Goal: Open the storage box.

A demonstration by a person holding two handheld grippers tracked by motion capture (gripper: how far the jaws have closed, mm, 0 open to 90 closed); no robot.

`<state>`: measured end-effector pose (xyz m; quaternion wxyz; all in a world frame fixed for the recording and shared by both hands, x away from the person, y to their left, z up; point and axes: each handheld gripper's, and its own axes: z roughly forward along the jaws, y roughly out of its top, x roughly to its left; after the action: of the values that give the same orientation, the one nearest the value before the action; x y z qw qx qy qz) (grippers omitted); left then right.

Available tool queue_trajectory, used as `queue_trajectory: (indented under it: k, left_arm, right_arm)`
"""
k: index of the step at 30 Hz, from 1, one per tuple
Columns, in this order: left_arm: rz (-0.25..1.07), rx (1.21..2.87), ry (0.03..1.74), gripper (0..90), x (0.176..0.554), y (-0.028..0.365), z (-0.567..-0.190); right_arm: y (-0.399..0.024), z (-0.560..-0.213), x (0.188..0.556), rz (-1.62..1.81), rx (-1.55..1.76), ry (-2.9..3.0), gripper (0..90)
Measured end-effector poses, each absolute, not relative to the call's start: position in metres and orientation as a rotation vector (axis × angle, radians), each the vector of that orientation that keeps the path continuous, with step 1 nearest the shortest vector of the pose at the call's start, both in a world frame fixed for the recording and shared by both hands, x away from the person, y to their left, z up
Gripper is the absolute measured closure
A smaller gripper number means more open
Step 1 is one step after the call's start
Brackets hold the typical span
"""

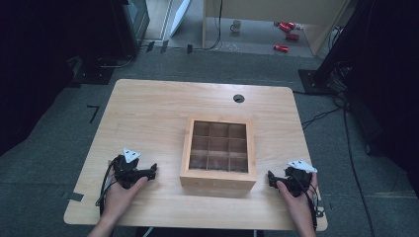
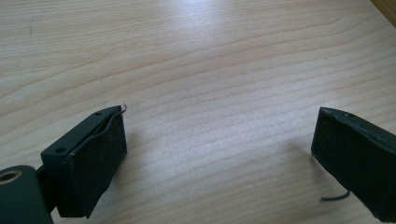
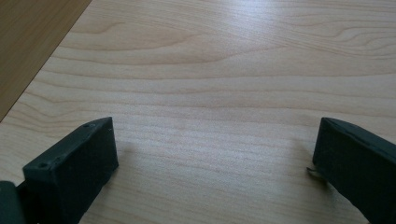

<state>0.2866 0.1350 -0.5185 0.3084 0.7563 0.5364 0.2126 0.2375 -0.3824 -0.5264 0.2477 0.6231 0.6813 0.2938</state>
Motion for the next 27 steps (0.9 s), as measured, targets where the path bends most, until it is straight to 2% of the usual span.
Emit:
queue_trajectory:
  k: [4,6,7,9,10,11,12,13,14,15,16,18,20,23,24,25,27]
  left_arm:
    - [0.566,2.017,1.418,3.5,0.285,0.139,-0.518]
    - [0.559,2.01,1.427,6.9,0.284,0.141,-0.517]
    - [0.557,1.993,1.434,7.4,0.284,0.143,-0.515]
    - [0.545,1.969,1.423,7.5,0.283,0.144,-0.514]
    - [0.514,1.94,1.412,7.5,0.282,0.144,-0.512]
    - [0.51,1.937,1.406,7.6,0.281,0.143,-0.511]
    - [0.533,1.938,1.394,9.1,0.279,0.14,-0.51]
    - [0.563,1.942,1.385,14.3,0.278,0.137,-0.509]
    - [0.588,1.952,1.368,15.5,0.275,0.133,-0.508]
    - [0.588,1.952,1.368,15.6,0.275,0.133,-0.508]
    - [0.575,1.955,1.348,15.9,0.273,0.129,-0.507]
    - [0.571,1.947,1.333,17.5,0.269,0.125,-0.505]
    - [0.569,1.937,1.322,22.9,0.267,0.123,-0.504]
    - [0.512,1.929,1.261,32.6,0.264,0.115,-0.5]
    - [0.512,1.929,1.261,37.7,0.264,0.115,-0.5]
    - [0.467,1.924,1.21,51.1,0.262,0.111,-0.497]
    - [0.419,1.927,1.153,62.7,0.261,0.103,-0.494]
  right_arm:
    - [-0.382,-0.526,0.236,0.801,1.701,1.853,0.0]
    - [-0.381,-0.526,0.233,0.806,1.693,1.857,1.5]
    - [-0.382,-0.526,0.231,0.817,1.688,1.851,5.9]
    - [-0.382,-0.526,0.23,0.823,1.684,1.849,7.4]
    - [-0.383,-0.525,0.229,0.83,1.686,1.822,13.9]
    - [-0.383,-0.525,0.229,0.834,1.683,1.812,14.0]
    - [-0.383,-0.524,0.229,0.848,1.685,1.806,14.6]
    - [-0.384,-0.524,0.228,0.86,1.688,1.798,17.4]
    - [-0.384,-0.523,0.228,0.871,1.69,1.788,21.9]
    - [-0.384,-0.523,0.228,0.871,1.69,1.788,21.9]
    - [-0.383,-0.52,0.225,0.929,1.7,1.742,29.7]
    - [-0.382,-0.518,0.224,0.977,1.707,1.729,33.6]
    - [-0.38,-0.517,0.224,0.995,1.706,1.723,36.0]
    - [-0.371,-0.509,0.224,1.064,1.694,1.715,47.8]
    - [-0.371,-0.509,0.224,1.064,1.694,1.715,47.8]
    - [-0.364,-0.507,0.227,1.082,1.666,1.741,54.8]
    - [-0.359,-0.505,0.23,1.093,1.629,1.785,60.1]
